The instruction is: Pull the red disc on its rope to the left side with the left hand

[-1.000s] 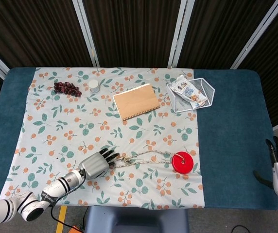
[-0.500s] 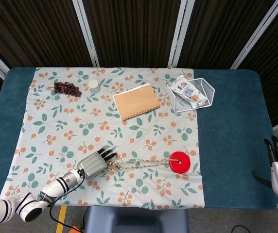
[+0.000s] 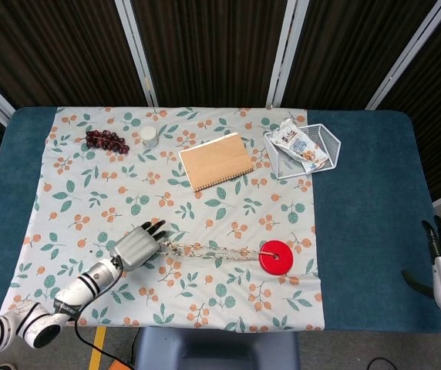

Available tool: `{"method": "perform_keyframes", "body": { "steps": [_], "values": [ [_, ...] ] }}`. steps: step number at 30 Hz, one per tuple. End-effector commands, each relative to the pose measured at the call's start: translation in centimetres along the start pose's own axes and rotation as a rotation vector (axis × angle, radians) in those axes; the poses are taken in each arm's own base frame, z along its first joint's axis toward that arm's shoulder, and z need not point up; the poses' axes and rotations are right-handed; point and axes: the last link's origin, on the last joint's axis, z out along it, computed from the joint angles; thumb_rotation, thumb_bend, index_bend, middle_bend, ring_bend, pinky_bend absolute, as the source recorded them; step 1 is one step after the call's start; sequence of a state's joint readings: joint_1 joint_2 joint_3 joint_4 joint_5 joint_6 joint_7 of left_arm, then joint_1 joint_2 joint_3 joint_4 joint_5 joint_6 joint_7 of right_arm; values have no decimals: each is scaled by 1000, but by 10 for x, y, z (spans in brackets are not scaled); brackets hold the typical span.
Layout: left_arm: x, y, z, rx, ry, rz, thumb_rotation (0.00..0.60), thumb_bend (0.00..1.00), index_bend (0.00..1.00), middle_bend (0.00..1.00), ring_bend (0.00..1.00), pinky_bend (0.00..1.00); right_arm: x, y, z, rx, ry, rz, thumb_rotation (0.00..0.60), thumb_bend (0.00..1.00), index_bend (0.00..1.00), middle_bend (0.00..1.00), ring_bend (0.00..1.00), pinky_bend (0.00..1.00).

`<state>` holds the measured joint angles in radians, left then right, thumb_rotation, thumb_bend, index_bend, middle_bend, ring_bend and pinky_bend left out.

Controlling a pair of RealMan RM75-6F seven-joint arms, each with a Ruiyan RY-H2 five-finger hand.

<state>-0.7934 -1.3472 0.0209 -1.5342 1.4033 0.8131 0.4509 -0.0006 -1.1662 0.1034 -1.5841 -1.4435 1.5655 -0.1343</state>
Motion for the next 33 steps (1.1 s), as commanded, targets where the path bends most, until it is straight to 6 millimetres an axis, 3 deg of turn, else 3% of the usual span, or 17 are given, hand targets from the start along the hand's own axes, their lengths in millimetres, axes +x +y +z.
{"method": "perform_keyframes", "body": {
  "steps": [1, 3, 10, 15, 22, 28, 33],
  "values": [
    [-6, -25, -14, 80, -4, -20, 600, 878, 925, 210, 15, 249, 1, 1, 0, -2, 3, 2, 600, 289, 0, 0, 0, 0],
    [-11, -44, -25, 143, -14, -31, 600, 878, 930, 212, 14, 250, 2, 0, 1, 0, 6, 1, 600, 289, 0, 0, 0, 0],
    [-37, -143, -88, 556, -41, -65, 600, 882, 938, 230, 17, 274, 2, -3, 2, 14, 7, -19, 600, 289, 0, 0, 0, 0],
    [-46, -187, -127, 876, 23, -72, 600, 888, 938, 248, 51, 283, 3, -9, 4, 32, 14, -32, 600, 289, 0, 0, 0, 0],
    [-45, -218, -166, 1140, 76, -85, 600, 892, 942, 259, 66, 256, 2, -15, 6, 55, 6, -42, 600, 289, 0, 0, 0, 0],
    [-44, -227, -190, 1260, 63, -92, 600, 900, 946, 264, 73, 251, -2, -19, 8, 71, -7, -41, 600, 289, 0, 0, 0, 0],
    [-41, -229, -197, 1320, 80, -103, 600, 920, 951, 291, 99, 243, -3, -18, 8, 72, -11, -43, 600, 289, 0, 0, 0, 0]
  ]
}}
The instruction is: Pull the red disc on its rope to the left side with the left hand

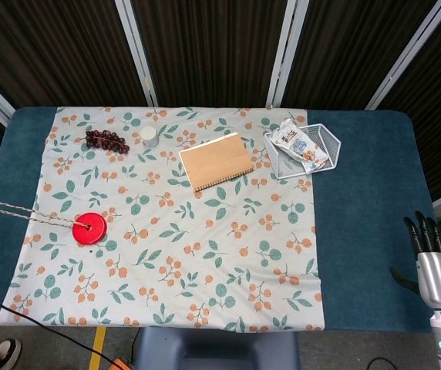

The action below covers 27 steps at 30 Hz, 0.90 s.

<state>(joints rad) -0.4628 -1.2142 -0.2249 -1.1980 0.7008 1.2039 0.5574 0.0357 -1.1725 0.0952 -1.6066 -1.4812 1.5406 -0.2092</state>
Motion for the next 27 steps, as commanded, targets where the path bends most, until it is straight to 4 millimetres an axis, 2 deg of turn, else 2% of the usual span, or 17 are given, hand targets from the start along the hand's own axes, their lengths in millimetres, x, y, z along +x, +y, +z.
{"method": "perform_keyframes", "body": {
  "steps": [1, 3, 5, 7, 10, 12, 13, 15, 18, 19, 21, 23, 27],
  "values": [
    [3, -2, -2, 21, 12, -9, 600, 921, 952, 293, 100, 239, 0, 1, 0, -5, -2, 3, 600, 289, 0, 0, 0, 0],
    [5, 4, -5, -10, 22, -22, 600, 922, 953, 294, 102, 237, -1, 2, 0, -7, -3, 5, 600, 289, 0, 0, 0, 0],
    [9, 19, -11, -76, 44, -71, 600, 922, 953, 295, 104, 242, -2, 3, -1, -9, -6, 6, 600, 289, 0, 0, 0, 0],
    [16, 37, -19, -167, 61, -141, 600, 922, 953, 297, 109, 246, -3, 3, -1, -8, -9, 5, 600, 289, 0, 0, 0, 0],
    [25, 74, -41, -396, 62, -270, 600, 920, 951, 287, 108, 247, -4, 1, -1, -5, -11, 17, 600, 289, 0, 0, 0, 0],
    [26, 89, -52, -500, 62, -272, 600, 901, 931, 267, 96, 242, -4, 0, -2, -5, -14, 30, 600, 289, 0, 0, 0, 0],
    [24, 97, -59, -556, 62, -261, 600, 868, 890, 251, 89, 236, -4, 0, -2, -5, -18, 41, 600, 289, 0, 0, 0, 0],
    [20, 107, -68, -618, 49, -268, 600, 738, 710, 213, 66, 218, -4, 2, -2, -8, -21, 53, 600, 289, 0, 0, 0, 0],
    [15, 118, -81, -684, 0, -298, 600, 555, 369, 164, 36, 201, -3, 5, -3, -17, -22, 58, 600, 289, 0, 0, 0, 0],
    [13, 119, -84, -703, -24, -290, 600, 500, 216, 138, 22, 196, -3, 7, -3, -20, -22, 58, 600, 289, 0, 0, 0, 0],
    [9, 120, -87, -723, -69, -258, 600, 407, 28, 63, 3, 175, -3, 8, -3, -25, -21, 56, 600, 289, 0, 0, 0, 0],
    [4, 120, -88, -724, -109, -240, 600, 349, 0, 8, 0, 147, -3, 10, -3, -28, -20, 60, 600, 289, 0, 0, 0, 0],
    [-2, 115, -85, -695, -165, -251, 600, 316, 0, 0, 0, 94, -4, 10, -4, -26, -24, 62, 600, 289, 0, 0, 0, 0]
  ]
}}
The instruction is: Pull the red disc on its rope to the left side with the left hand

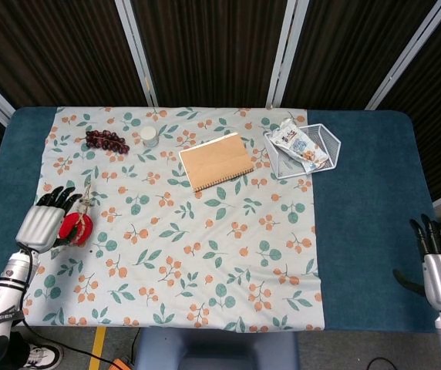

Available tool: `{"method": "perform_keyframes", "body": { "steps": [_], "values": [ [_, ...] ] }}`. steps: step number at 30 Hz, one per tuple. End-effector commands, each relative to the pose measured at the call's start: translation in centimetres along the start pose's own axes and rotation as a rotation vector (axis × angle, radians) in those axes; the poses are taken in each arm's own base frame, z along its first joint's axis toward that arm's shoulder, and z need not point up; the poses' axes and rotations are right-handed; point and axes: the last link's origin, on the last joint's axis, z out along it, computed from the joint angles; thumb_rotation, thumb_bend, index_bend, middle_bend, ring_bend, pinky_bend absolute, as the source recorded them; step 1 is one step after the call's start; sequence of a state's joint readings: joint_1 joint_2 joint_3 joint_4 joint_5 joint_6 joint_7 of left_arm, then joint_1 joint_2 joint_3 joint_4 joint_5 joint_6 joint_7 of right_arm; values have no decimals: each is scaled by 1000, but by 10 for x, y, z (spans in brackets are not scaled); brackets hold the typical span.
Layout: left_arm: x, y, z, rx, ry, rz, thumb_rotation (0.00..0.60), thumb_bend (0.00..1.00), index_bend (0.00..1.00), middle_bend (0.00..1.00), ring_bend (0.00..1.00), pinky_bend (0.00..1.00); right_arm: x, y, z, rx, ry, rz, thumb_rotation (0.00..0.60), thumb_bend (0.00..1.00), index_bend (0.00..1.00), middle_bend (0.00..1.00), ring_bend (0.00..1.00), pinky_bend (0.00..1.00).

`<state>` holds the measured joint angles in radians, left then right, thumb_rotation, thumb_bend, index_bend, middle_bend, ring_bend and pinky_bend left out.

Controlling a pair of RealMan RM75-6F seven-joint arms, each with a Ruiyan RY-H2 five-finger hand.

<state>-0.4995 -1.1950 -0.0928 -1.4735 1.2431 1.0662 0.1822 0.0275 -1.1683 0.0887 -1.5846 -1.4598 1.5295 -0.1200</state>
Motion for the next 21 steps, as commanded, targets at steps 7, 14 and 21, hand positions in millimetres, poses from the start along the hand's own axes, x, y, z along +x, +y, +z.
{"method": "perform_keyframes", "body": {
  "steps": [7, 14, 21],
  "values": [
    [4, -16, -19, 80, 19, -98, 600, 365, 0, 0, 0, 75, 0, -1, -1, 17, 4, 3, 600, 289, 0, 0, 0, 0],
    [-10, -22, -83, 127, 173, -147, 600, 418, 0, 0, 0, 88, -2, 7, -8, 14, 5, 24, 600, 289, 0, 0, 0, 0],
    [-30, -28, -134, 180, 140, -133, 600, 444, 0, 0, 0, 91, -7, 10, -6, 34, -5, 24, 600, 288, 0, 0, 0, 0]
  ]
}}
